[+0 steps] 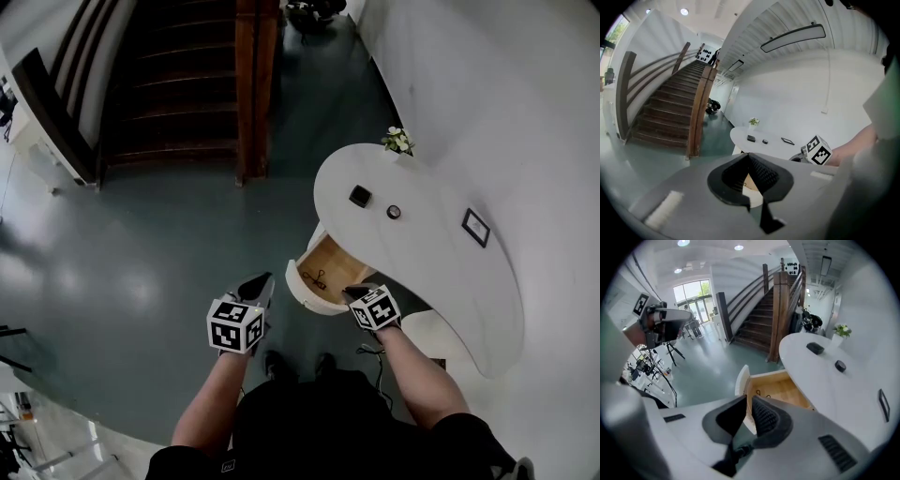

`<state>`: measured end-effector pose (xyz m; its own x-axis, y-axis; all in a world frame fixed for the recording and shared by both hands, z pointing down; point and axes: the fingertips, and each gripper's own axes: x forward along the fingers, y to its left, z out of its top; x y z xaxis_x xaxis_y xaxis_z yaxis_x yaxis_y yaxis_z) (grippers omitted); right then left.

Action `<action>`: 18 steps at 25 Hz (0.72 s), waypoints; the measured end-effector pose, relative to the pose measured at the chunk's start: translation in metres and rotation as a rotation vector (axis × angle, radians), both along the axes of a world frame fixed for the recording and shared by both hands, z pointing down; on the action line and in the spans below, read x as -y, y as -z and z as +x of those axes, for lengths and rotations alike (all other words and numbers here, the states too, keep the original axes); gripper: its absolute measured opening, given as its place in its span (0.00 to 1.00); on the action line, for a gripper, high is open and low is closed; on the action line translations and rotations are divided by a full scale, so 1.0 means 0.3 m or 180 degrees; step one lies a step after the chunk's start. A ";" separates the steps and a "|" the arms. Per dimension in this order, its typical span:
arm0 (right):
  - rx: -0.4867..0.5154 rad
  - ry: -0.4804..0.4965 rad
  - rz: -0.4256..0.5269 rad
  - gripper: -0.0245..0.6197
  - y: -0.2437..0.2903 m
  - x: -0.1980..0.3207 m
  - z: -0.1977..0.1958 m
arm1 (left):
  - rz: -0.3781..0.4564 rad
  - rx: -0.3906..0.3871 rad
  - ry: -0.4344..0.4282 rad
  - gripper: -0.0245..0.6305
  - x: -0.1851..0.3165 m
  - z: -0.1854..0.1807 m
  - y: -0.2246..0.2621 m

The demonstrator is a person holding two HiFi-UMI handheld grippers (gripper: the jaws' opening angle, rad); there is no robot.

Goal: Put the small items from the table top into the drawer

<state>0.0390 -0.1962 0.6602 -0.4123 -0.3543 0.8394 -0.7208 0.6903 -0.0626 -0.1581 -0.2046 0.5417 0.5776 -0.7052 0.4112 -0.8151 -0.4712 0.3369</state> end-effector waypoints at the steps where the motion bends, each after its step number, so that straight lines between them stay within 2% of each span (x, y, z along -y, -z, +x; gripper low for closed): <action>1: 0.0046 -0.0002 0.0031 0.11 0.018 -0.003 0.006 | 0.0013 0.0008 -0.0009 0.06 0.000 0.013 0.010; 7: 0.0440 -0.0017 0.0209 0.10 0.139 -0.039 0.065 | 0.0078 0.0097 -0.0026 0.06 -0.018 0.129 0.068; 12: 0.0869 -0.0026 0.0370 0.10 0.260 -0.093 0.134 | 0.0134 0.0113 0.0148 0.06 -0.041 0.235 0.132; 18: 0.1235 -0.0056 0.0546 0.09 0.361 -0.133 0.286 | 0.0256 0.0218 0.0292 0.06 -0.089 0.371 0.202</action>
